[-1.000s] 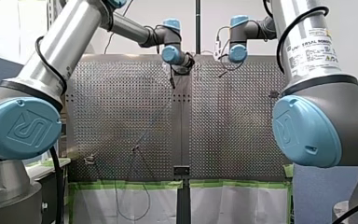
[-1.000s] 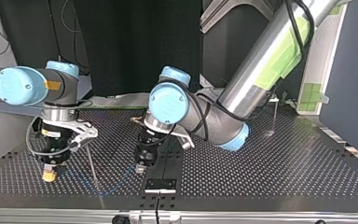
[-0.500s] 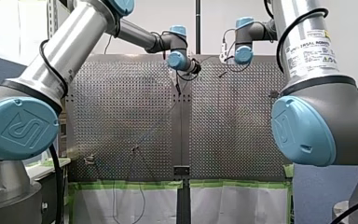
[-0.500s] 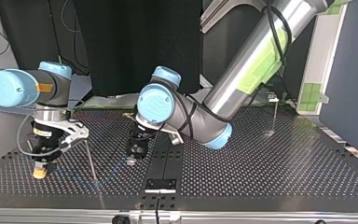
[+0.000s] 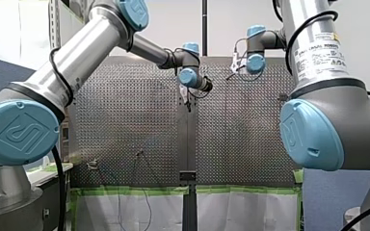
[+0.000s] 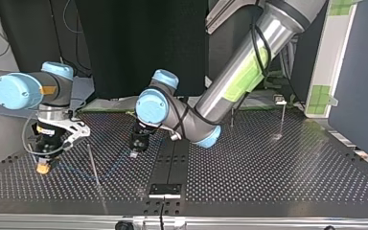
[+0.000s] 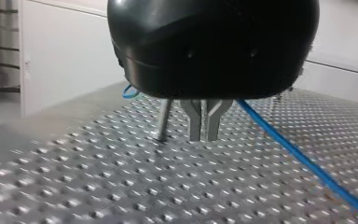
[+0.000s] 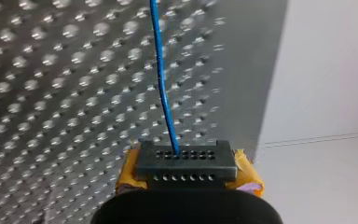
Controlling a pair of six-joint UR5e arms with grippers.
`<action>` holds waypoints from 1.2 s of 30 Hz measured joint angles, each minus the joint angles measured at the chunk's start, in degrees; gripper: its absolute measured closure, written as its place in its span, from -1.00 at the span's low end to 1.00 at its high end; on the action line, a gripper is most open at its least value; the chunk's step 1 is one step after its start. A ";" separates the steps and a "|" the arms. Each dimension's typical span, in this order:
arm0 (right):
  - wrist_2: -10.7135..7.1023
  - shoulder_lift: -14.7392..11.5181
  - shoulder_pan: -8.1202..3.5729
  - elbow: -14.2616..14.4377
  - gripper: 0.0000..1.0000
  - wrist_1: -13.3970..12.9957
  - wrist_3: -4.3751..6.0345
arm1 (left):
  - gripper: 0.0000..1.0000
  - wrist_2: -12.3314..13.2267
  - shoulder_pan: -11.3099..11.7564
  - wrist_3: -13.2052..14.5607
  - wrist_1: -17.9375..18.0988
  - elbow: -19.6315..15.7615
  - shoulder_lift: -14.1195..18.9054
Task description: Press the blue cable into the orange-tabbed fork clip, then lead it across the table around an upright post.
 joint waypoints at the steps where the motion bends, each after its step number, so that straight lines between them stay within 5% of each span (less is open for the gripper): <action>1: 0.04 0.08 -0.12 0.44 1.00 -0.04 0.00 | 1.00 -0.03 -0.01 0.01 0.02 0.01 -0.17; 12: -0.38 0.73 -1.07 3.93 1.00 -0.67 0.00 | 0.91 -1.10 -0.03 0.11 0.02 0.01 -0.48; 15: -0.78 1.25 -1.12 4.22 1.00 -0.69 0.00 | 0.66 -1.69 -0.03 0.19 0.02 -0.01 -0.49; 17: -0.98 1.90 -1.09 4.47 1.00 -0.70 0.00 | 0.29 -2.17 -0.03 0.38 0.01 -0.02 -0.51; 18: -1.03 2.20 -1.09 4.67 1.00 -0.75 -0.01 | 0.29 -2.43 -0.03 0.53 0.01 -0.02 -0.50; 20: -1.08 2.76 -1.09 5.33 1.00 -1.01 -0.03 | -0.15 -2.71 -0.03 0.68 -0.01 -0.02 -0.50; 21: -1.09 2.92 -1.10 5.66 1.00 -1.20 0.00 | -0.15 -2.93 -0.03 0.76 -0.03 -0.01 -0.49; 23: -1.14 3.16 -1.12 6.39 1.00 -1.90 0.21 | -0.64 -3.43 -0.03 0.89 -0.07 -0.03 -0.51; 24: -1.17 3.27 -1.13 6.65 1.00 -2.25 0.33 | -0.64 -3.79 -0.03 0.99 -0.09 -0.03 -0.51; 26: -1.21 3.66 -1.18 7.07 1.00 -3.01 0.51 | -1.00 -4.21 -0.03 1.09 -0.13 -0.04 -0.51; 36: -1.05 7.36 -1.25 8.07 1.00 -4.28 0.48 | -1.00 -6.42 -0.03 1.18 -0.25 -0.07 -0.51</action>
